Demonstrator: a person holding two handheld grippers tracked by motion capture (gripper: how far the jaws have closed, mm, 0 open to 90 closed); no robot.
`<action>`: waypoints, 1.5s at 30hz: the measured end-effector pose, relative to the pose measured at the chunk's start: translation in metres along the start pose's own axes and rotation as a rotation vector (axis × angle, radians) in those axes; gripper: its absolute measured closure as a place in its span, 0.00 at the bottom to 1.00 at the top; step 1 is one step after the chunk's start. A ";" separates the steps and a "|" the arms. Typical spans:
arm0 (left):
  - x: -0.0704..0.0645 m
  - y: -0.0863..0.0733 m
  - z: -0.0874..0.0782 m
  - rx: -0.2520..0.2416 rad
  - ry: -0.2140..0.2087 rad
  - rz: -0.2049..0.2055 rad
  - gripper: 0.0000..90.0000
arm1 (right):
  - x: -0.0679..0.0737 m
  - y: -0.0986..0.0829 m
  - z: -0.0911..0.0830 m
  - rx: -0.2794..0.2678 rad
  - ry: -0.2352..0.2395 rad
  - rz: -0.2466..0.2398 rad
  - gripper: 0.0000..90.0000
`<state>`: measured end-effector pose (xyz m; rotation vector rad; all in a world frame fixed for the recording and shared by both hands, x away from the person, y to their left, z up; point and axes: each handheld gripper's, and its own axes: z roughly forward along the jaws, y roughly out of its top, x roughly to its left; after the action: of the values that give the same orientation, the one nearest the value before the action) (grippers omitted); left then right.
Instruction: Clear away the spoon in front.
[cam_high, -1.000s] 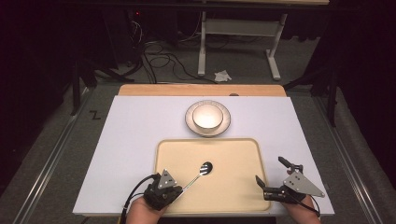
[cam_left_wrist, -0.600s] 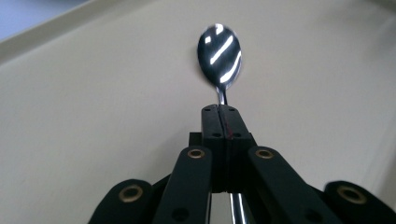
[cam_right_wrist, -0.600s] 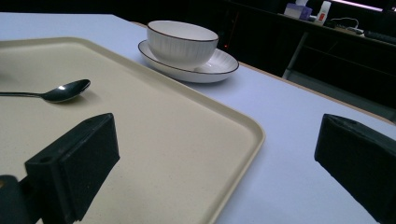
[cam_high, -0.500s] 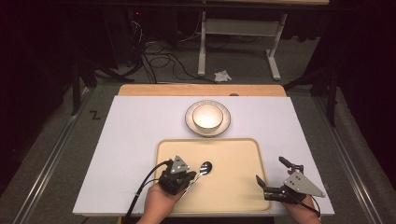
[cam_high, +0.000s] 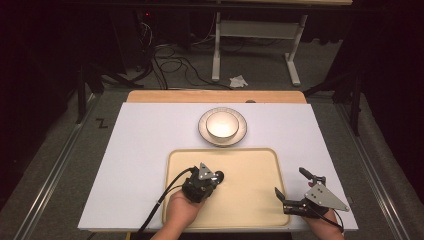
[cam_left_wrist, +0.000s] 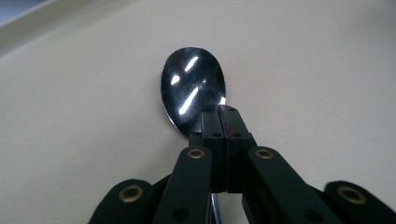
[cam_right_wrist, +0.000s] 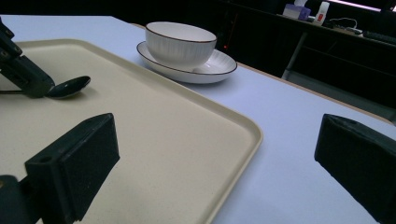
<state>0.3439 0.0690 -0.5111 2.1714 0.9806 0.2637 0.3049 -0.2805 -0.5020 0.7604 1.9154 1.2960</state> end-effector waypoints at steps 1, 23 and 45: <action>0.004 0.000 0.000 0.003 0.006 -0.004 1.00 | 0.000 0.000 0.000 0.000 0.000 0.000 0.01; 0.048 -0.001 -0.006 -0.008 0.095 -0.103 1.00 | 0.001 0.000 0.000 0.007 0.000 0.005 0.01; 0.053 -0.012 -0.042 -0.143 0.095 -0.094 0.70 | 0.001 0.000 0.000 0.005 0.001 0.005 0.01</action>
<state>0.3543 0.1349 -0.4948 1.9929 1.0801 0.3830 0.3046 -0.2796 -0.5026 0.7678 1.9190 1.2955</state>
